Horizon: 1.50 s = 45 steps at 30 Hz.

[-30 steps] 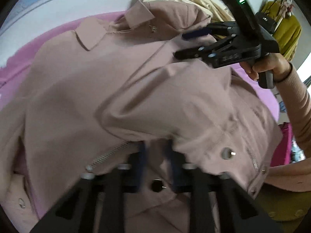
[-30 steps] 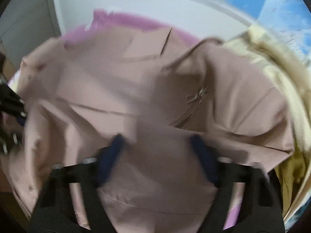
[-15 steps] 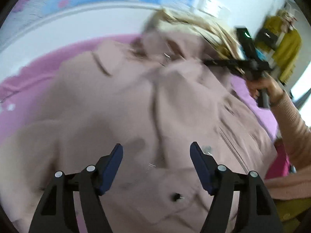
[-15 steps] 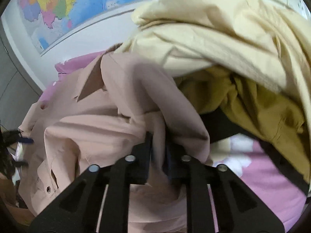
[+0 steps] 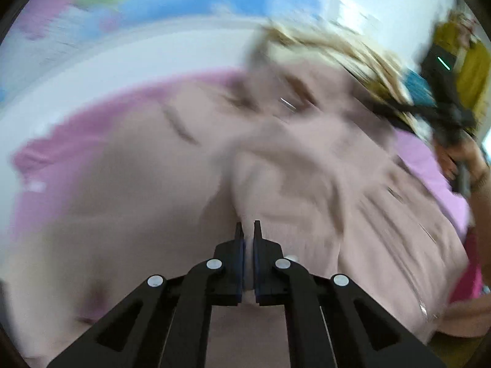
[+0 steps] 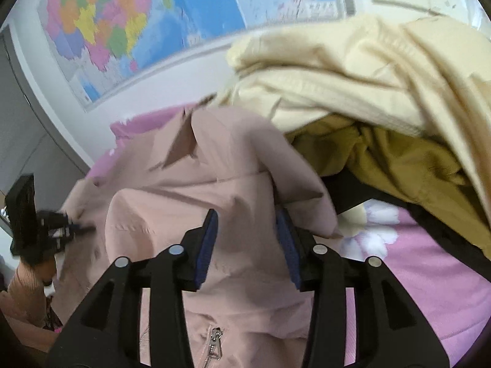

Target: Fold large clothes

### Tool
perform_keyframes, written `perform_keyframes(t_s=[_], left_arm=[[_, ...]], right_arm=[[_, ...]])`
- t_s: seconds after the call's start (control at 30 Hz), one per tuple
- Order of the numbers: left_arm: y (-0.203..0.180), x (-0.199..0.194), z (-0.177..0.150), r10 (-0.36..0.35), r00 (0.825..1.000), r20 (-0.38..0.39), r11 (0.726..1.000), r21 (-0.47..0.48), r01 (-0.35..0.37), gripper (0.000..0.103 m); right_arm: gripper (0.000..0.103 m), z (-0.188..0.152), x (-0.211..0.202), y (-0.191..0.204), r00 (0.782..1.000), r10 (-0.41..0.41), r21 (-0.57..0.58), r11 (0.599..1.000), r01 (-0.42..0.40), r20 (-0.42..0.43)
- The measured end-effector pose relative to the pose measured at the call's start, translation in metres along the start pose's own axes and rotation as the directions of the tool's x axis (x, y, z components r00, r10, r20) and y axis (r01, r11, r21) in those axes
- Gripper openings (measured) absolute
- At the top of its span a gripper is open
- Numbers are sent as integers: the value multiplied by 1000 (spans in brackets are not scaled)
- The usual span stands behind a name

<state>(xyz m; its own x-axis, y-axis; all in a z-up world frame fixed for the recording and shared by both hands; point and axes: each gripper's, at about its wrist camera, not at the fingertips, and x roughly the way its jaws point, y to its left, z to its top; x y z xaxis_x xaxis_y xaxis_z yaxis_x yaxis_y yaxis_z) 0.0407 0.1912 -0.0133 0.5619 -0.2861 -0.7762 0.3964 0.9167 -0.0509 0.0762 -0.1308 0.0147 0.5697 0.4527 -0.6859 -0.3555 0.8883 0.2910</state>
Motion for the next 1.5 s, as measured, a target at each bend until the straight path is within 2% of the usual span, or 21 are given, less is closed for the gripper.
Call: perform_keyframes(t_s=[0.1,0.17,0.2,0.3,0.43,0.47,0.5,0.53,0.63,0.73,0.8,0.87,0.9,0.93,0.97,1.0,1.07,1.17,1.3,1.4,1.5], left_arm=[[43,-20,18,106,994,25,992,-70,-104,4],[63,-18,26,200,980,1,977,-78,-199,5],[67,-14,27,216,976,-16,974,-67,-217,5],[74,3,26,176,983,-60,982,-60,-180,10],[70,20,23,165,983,-81,984,-58,-170,17],[70,23,25,165,983,-83,984,-57,-170,17],[71,23,26,167,982,-84,984,-56,-172,17],[72,24,27,175,981,-82,982,-60,-181,16],[77,21,30,175,983,-62,979,-90,-180,11],[76,20,35,144,989,-24,984,-103,-146,10],[69,26,38,146,989,-13,985,-89,-146,10],[65,45,40,173,983,-61,982,-68,-177,12],[66,54,39,184,980,-77,980,-62,-189,13],[66,59,39,198,976,-85,978,-54,-203,15],[67,63,38,209,973,-94,976,-50,-214,22],[71,64,37,212,972,-104,974,-59,-219,31],[77,52,34,209,975,-76,972,-91,-216,38],[89,13,23,207,978,20,970,-136,-202,51],[117,-44,-8,298,950,95,931,-247,-268,56],[142,-77,-47,420,904,75,859,-353,-370,62],[167,-92,-82,467,884,8,798,-434,-418,68]], right_arm=[[63,0,-15,-8,998,-23,28,999,22,53],[69,-3,-21,-22,996,-45,77,996,39,78],[71,-3,-21,-27,996,-48,97,994,40,80],[71,-6,-8,-40,999,-21,150,989,14,45],[71,-3,20,-28,999,-12,72,997,14,-34],[50,0,26,-26,999,-29,60,998,32,-43],[10,4,31,-28,997,-22,70,997,27,-68],[4,8,29,-32,997,-11,94,995,18,-72],[2,21,-6,-57,997,41,195,979,-53,64],[2,22,-28,-84,991,20,284,957,-58,133],[3,16,-18,-92,996,-12,313,950,-16,88],[6,9,-3,-94,998,-53,325,945,45,16],[16,7,-3,-93,997,-74,326,943,69,3],[24,5,-5,-90,995,-101,327,940,93,7],[41,4,-12,-84,991,-132,316,941,117,28],[48,4,-20,-76,984,-170,296,944,147,54],[49,3,-39,-52,968,-226,236,952,195,110],[49,0,-52,-8,971,-164,117,983,145,173],[56,-11,-24,66,997,14,-104,995,-6,76],[56,-22,24,114,994,90,-202,974,-99,-54],[56,-33,61,141,983,107,-231,963,-139,-146]])
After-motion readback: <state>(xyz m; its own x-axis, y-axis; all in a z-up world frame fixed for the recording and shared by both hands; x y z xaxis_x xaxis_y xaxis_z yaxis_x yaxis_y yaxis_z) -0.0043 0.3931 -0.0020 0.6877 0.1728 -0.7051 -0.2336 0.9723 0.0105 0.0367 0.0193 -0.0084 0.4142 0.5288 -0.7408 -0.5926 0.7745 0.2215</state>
